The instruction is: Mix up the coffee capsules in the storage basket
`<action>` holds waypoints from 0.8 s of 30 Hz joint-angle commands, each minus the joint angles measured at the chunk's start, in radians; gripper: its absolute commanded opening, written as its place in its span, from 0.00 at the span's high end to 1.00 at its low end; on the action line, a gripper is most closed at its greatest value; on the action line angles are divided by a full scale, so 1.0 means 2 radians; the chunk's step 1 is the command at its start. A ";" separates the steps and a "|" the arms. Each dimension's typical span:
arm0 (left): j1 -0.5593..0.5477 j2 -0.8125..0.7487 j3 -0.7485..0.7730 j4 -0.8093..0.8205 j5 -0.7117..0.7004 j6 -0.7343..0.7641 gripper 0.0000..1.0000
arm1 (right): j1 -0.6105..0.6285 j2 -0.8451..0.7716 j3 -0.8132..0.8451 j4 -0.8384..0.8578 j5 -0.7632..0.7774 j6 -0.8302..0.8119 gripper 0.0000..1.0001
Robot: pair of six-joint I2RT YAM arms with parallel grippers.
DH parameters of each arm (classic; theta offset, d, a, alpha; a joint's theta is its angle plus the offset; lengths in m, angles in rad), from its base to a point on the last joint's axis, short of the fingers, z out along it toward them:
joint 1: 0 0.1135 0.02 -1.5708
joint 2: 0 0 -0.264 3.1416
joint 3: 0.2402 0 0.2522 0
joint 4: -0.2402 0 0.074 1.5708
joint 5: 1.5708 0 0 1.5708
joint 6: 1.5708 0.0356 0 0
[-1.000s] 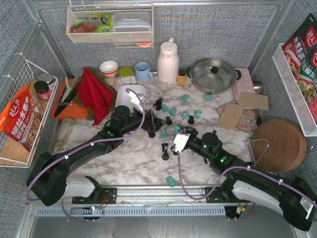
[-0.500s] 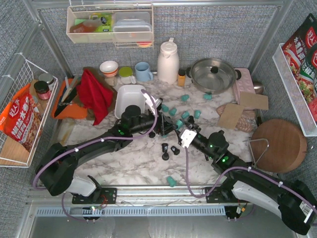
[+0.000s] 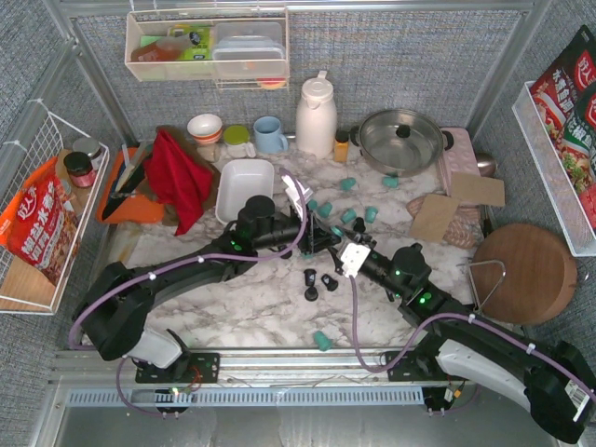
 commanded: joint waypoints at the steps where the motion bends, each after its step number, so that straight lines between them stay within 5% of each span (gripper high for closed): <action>1: 0.001 -0.014 0.007 -0.024 -0.019 0.037 0.65 | 0.000 -0.005 0.011 -0.009 0.014 0.008 0.50; 11: 0.022 -0.061 -0.002 -0.077 -0.107 0.060 0.69 | -0.001 -0.038 0.040 -0.158 0.015 -0.006 0.15; 18: 0.079 -0.074 0.005 -0.125 -0.201 0.062 0.68 | -0.002 -0.014 0.077 -0.215 0.041 0.034 0.12; 24: 0.164 -0.035 0.034 -0.152 -0.312 0.054 0.63 | 0.002 0.078 0.168 -0.331 0.044 0.187 0.12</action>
